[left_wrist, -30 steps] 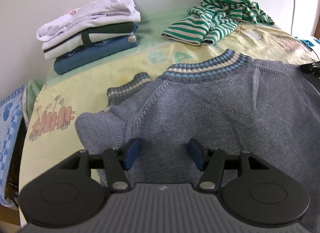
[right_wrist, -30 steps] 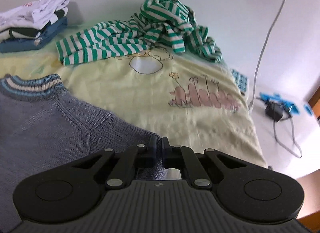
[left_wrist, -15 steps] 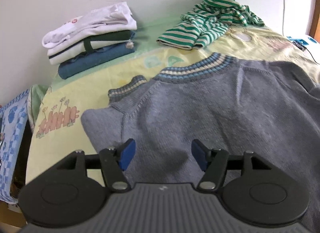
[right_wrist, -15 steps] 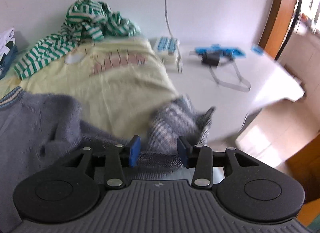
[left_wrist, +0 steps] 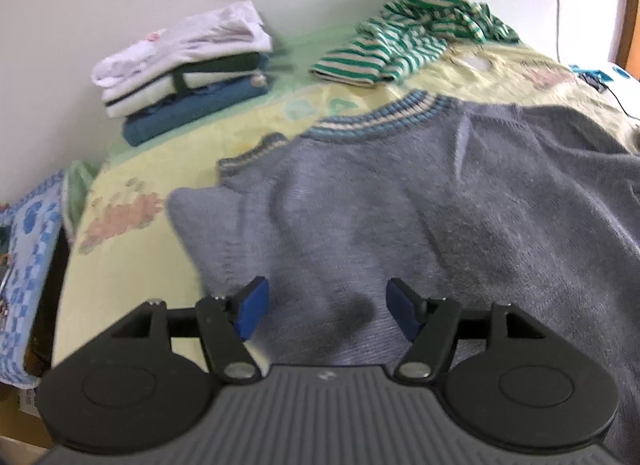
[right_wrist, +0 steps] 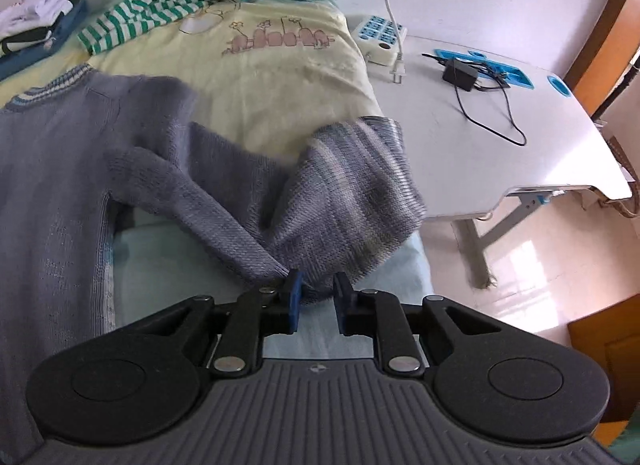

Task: Fold clothes

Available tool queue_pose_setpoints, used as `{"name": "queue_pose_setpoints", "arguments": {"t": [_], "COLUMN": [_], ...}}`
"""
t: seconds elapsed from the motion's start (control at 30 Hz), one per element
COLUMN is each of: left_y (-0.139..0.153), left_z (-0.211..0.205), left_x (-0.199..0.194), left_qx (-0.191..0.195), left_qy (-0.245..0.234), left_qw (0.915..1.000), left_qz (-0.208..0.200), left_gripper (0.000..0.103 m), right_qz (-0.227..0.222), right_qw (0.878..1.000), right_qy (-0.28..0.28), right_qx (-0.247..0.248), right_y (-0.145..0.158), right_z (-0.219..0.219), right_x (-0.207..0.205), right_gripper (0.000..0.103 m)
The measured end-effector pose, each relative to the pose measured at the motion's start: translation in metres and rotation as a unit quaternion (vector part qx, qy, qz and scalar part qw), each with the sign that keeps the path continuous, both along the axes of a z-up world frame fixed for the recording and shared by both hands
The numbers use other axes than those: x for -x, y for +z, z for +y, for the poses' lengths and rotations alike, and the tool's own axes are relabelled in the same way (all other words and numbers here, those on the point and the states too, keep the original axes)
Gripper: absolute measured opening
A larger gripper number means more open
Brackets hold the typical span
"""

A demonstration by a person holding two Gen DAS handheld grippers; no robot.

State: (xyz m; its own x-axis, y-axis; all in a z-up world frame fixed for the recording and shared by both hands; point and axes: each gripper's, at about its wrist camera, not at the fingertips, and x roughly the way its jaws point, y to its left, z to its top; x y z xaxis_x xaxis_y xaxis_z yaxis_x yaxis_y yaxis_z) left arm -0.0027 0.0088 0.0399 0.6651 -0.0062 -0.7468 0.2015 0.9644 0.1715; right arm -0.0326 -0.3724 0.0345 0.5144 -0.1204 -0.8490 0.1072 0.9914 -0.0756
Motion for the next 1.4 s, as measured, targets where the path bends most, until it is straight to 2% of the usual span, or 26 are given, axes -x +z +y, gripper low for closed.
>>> {"name": "queue_pose_setpoints", "arguments": {"t": [0.07,0.13,0.17,0.2,0.27,0.4,0.5,0.6,0.63,0.67,0.7,0.8,0.9,0.93,0.97,1.0,1.07,1.2,1.27,1.4], "left_y": [0.012,0.025,0.027,0.024,0.019,0.008,-0.005,-0.008,-0.008,-0.008,-0.008,-0.008,-0.009,-0.006,-0.001,0.004,0.015,0.03,0.027,0.003], "left_z": [0.021,0.045,0.055,0.064,0.082,0.113,0.113,0.105,0.102,0.098,0.095,0.086,0.077,0.074,0.072,0.07,0.066,0.056,0.052,0.052], "left_x": [-0.001,-0.004,-0.01,-0.019,-0.037,-0.072,-0.085,-0.085,-0.084,-0.083,-0.082,-0.08,-0.078,-0.075,-0.07,-0.065,-0.054,-0.032,-0.028,-0.037], "left_qx": [0.011,0.025,0.033,0.043,0.063,0.101,0.134,0.137,0.136,0.135,0.134,0.131,0.128,0.123,0.115,0.107,0.084,0.03,0.006,-0.026], "left_qy": [0.019,0.042,0.05,0.055,0.065,0.079,0.074,0.067,0.065,0.062,0.06,0.052,0.045,0.044,0.044,0.044,0.05,0.066,0.068,0.077], "left_qw": [0.9997,0.9986,0.9981,0.9975,0.9959,0.9913,0.9869,0.9871,0.9875,0.9879,0.9882,0.9893,0.9902,0.9911,0.9923,0.9933,0.9951,0.9961,0.9962,0.9962], "left_qz": [-0.01,-0.019,-0.017,-0.01,0.004,0.03,0.051,0.049,0.047,0.045,0.043,0.038,0.032,0.026,0.018,0.009,-0.01,-0.051,-0.054,-0.031], "left_gripper": [0.069,0.07,0.076,0.086,0.092,0.089,0.089,0.088,0.087,0.078,0.064,0.041,0.026,0.025,0.025,0.024,0.024,0.026,0.026,0.028], "right_qz": [-0.021,-0.059,-0.074,-0.08,-0.079,-0.08,-0.069,-0.057,-0.057,-0.057,-0.057,-0.055,-0.048,-0.046,-0.047,-0.048,-0.048,-0.076,-0.086,-0.104], "right_qw": [1.0,0.998,0.997,0.996,0.995,0.996,0.997,0.998,0.997,0.997,0.997,0.997,0.997,0.997,0.997,0.996,0.997,0.996,0.996,0.994], "right_qy": [0.003,0.014,0.02,0.025,0.041,0.031,0.02,0.011,0.013,0.015,0.017,0.019,0.022,0.025,0.029,0.032,0.035,0.023,0.008,-0.022], "right_qx": [0.004,-0.015,-0.027,-0.036,-0.039,-0.021,-0.016,-0.036,-0.041,-0.046,-0.05,-0.057,-0.06,-0.061,-0.061,-0.061,-0.058,-0.027,-0.016,0.004], "right_y": [0.012,0.024,0.027,0.027,0.019,0.001,-0.011,-0.019,-0.019,-0.019,-0.02,-0.02,-0.02,-0.02,-0.019,-0.019,-0.018,-0.011,-0.012,-0.024], "right_z": [0.001,0.006,0.009,0.013,0.024,0.032,0.027,0.017,0.016,0.015,0.015,0.015,0.017,0.018,0.018,0.019,0.021,0.024,0.02,0.013], "right_x": [-0.001,-0.006,-0.01,-0.016,-0.03,-0.051,-0.062,-0.067,-0.067,-0.067,-0.066,-0.066,-0.065,-0.064,-0.064,-0.063,-0.063,-0.057,-0.056,-0.061], "right_gripper": [0.022,0.032,0.043,0.047,0.046,0.045,0.045,0.046,0.046,0.047,0.051,0.053,0.053,0.052,0.046,0.031,0.008,0.007,0.007,0.007]}}
